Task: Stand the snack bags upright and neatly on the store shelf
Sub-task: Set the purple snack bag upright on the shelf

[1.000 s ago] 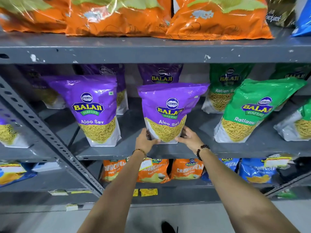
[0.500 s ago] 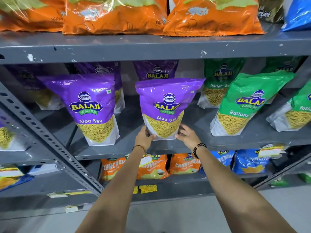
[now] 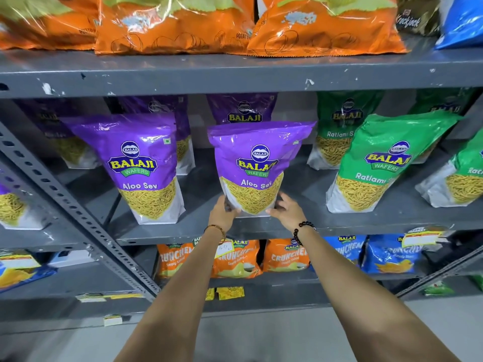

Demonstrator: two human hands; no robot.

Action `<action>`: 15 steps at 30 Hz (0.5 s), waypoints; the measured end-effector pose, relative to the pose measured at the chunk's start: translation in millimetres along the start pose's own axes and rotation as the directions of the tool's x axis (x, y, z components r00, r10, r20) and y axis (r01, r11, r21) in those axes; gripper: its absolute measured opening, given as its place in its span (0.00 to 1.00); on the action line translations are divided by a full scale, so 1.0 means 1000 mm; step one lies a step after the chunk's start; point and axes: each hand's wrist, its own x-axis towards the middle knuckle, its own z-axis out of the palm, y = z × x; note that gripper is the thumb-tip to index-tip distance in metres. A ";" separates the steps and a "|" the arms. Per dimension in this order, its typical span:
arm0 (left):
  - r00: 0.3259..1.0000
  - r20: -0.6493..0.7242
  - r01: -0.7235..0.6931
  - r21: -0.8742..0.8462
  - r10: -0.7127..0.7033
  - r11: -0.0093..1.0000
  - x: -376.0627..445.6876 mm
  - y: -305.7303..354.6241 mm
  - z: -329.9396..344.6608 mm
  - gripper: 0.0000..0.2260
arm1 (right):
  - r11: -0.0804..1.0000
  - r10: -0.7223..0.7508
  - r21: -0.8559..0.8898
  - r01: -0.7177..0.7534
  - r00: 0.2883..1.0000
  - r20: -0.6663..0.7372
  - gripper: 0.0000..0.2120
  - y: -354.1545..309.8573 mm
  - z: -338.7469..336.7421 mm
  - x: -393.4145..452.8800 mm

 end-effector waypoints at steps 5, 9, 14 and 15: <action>1.000 -0.001 0.005 -0.004 -0.005 1.000 0.000 0.000 0.001 0.22 | 0.998 -0.008 -0.068 0.004 0.998 -0.060 0.27 -0.001 0.001 0.001; 1.000 -0.014 -0.003 0.002 0.003 1.000 -0.003 0.000 0.001 0.21 | 0.996 0.005 -0.086 -0.009 0.998 -0.057 0.27 -0.002 0.001 0.000; 0.989 -0.151 0.007 0.089 0.007 0.996 -0.025 0.001 -0.001 0.20 | 0.995 0.102 -0.015 -0.103 0.993 -0.051 0.37 -0.002 0.001 -0.002; 0.968 -0.250 0.031 0.103 -0.004 0.994 -0.033 -0.002 -0.003 0.20 | 0.992 0.122 -0.006 -0.123 0.991 -0.055 0.39 -0.001 0.001 -0.002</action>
